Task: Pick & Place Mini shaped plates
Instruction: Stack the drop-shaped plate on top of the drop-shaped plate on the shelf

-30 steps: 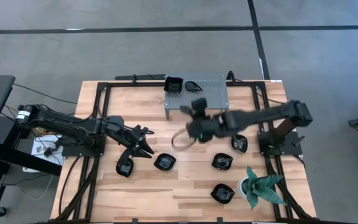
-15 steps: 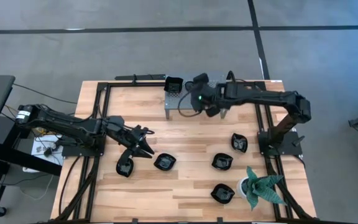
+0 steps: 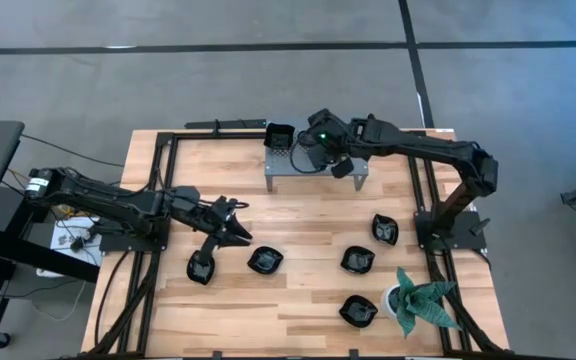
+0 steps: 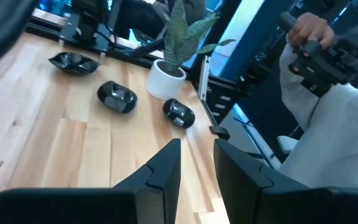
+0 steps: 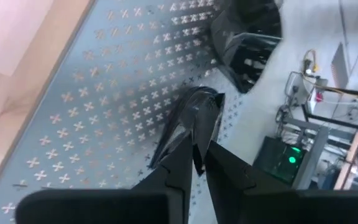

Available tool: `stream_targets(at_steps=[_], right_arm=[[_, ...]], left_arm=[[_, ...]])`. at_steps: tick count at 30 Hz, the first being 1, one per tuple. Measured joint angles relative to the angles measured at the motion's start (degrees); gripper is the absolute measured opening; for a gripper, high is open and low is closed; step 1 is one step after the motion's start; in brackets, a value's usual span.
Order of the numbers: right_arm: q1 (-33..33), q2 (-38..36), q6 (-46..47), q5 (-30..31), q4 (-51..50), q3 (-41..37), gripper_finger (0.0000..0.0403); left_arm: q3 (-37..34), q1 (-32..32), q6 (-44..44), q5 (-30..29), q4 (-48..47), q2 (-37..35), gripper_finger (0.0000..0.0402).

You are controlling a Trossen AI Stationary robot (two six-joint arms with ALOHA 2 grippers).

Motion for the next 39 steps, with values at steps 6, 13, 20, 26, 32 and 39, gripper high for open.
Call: stream_targets(at_steps=[6,13,20,26,32,39], right_arm=[[-1.01,1.59,-2.41,0.07,-0.12,-0.1,0.0051],[-1.28,1.84,-1.74,0.43,0.88,-0.09,0.0052],[2.42,1.62,4.95,-0.4,0.84,-0.09,0.0052],[6.78,1.62,15.96,-9.52,0.09,-0.09,0.0052],[8.43,1.73,19.8,-11.7,0.92,-0.09,0.0061],[6.13,1.75,24.95,-12.46,2.65,-1.06,0.01]], left_arm=[[0.0,0.0,0.0,-2.41,0.63,0.0,0.0097],[0.01,-0.02,0.0,-2.98,1.69,-0.02,0.0097],[0.02,-0.02,0.0,-2.97,2.24,-0.02,0.0097],[0.02,-0.02,0.0,-2.97,2.28,-0.02,0.0097],[0.02,-0.02,0.0,-2.97,2.28,-0.02,0.0097],[0.02,-0.02,0.0,-2.95,2.28,-0.02,0.0097]])
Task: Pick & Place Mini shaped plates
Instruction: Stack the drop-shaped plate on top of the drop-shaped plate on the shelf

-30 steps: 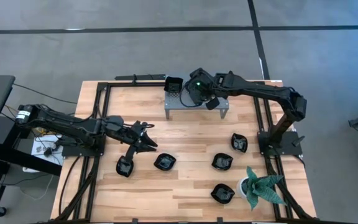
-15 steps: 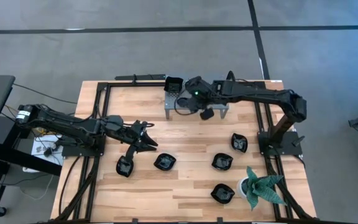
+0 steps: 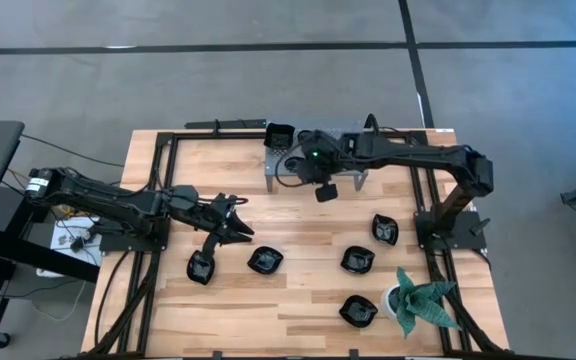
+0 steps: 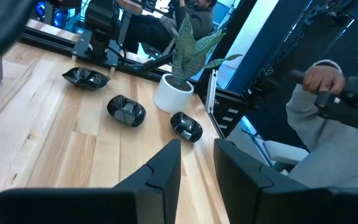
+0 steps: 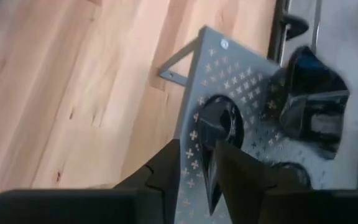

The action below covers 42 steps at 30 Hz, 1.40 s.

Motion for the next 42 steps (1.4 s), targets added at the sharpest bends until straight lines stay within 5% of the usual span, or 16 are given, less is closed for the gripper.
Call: stream_targets(at_steps=[11,31,42], right_arm=[[-3.93,0.09,-1.54,-4.23,6.82,-4.84,0.0136],[-8.95,3.66,-1.39,-10.8,8.11,-6.16,0.0127],[-9.86,4.48,-4.95,-8.58,10.29,-6.11,0.0062]], left_arm=[[0.0,0.0,0.0,0.0,0.0,0.0,0.0097],[0.0,0.0,0.0,0.0,0.02,0.0,0.0097],[0.0,0.0,0.0,0.0,0.02,0.0,0.0097]])
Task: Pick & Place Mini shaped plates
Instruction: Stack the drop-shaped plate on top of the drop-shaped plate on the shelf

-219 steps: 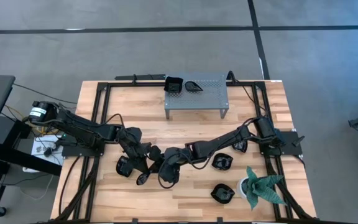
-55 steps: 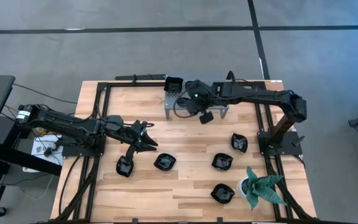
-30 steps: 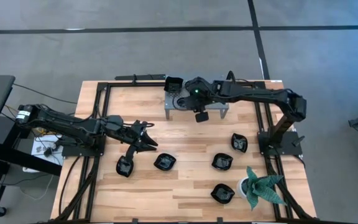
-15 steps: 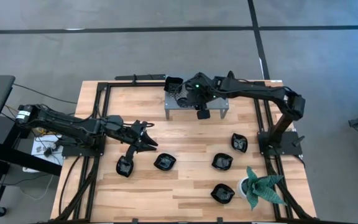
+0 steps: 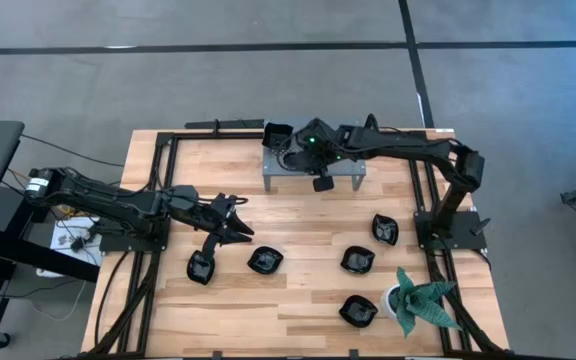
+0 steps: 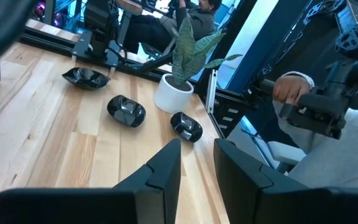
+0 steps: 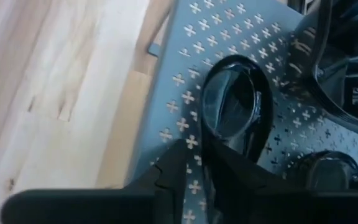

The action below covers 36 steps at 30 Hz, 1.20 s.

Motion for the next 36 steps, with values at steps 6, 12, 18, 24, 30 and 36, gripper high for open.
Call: stream_targets(at_steps=[6,12,18,24,30,36], right_arm=[[-0.8,0.24,-0.01,0.31,-0.36,-0.02,0.0018],[-0.27,-0.19,-0.02,0.42,-0.46,-0.02,0.001],[0.75,-1.3,0.0,0.47,-0.99,-0.11,0.0003],[2.15,-4.53,0.03,5.19,-4.02,-0.11,0.0006],[2.48,-8.16,0.05,15.5,-4.79,-0.09,0.0004],[-1.93,-7.58,0.59,16.54,-4.67,0.02,0.0002]], left_arm=[[0.0,0.0,0.0,0.0,0.01,0.0,0.0097],[0.0,0.0,0.0,0.0,0.01,0.0,0.0097],[0.0,0.0,0.0,0.0,0.01,0.0,0.0097],[0.0,0.01,0.0,0.0,0.02,0.0,0.0097],[0.0,0.0,0.0,0.0,0.16,0.02,0.0097],[0.0,0.02,0.0,0.0,0.3,0.02,0.0097]])
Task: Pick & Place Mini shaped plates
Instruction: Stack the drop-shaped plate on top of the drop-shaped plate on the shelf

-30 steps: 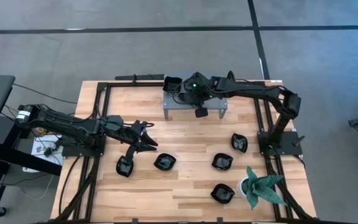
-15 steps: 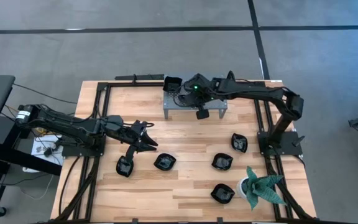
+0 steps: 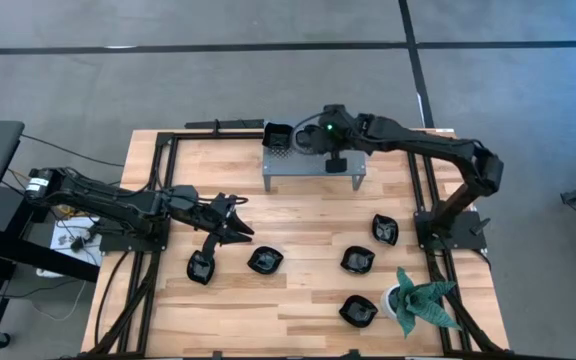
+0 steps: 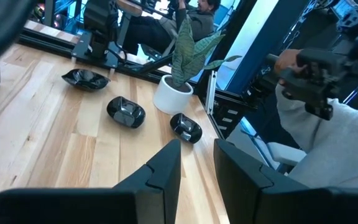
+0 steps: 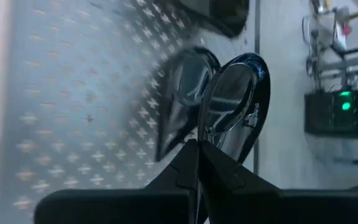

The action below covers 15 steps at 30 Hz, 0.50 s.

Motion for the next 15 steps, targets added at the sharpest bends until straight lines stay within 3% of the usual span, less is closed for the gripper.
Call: stream_targets(at_steps=[15], right_arm=[[-1.1,2.37,2.44,-2.98,2.49,-0.02,0.0017]], left_arm=[[-0.02,-0.02,0.0,0.0,0.15,0.0,0.0097]])
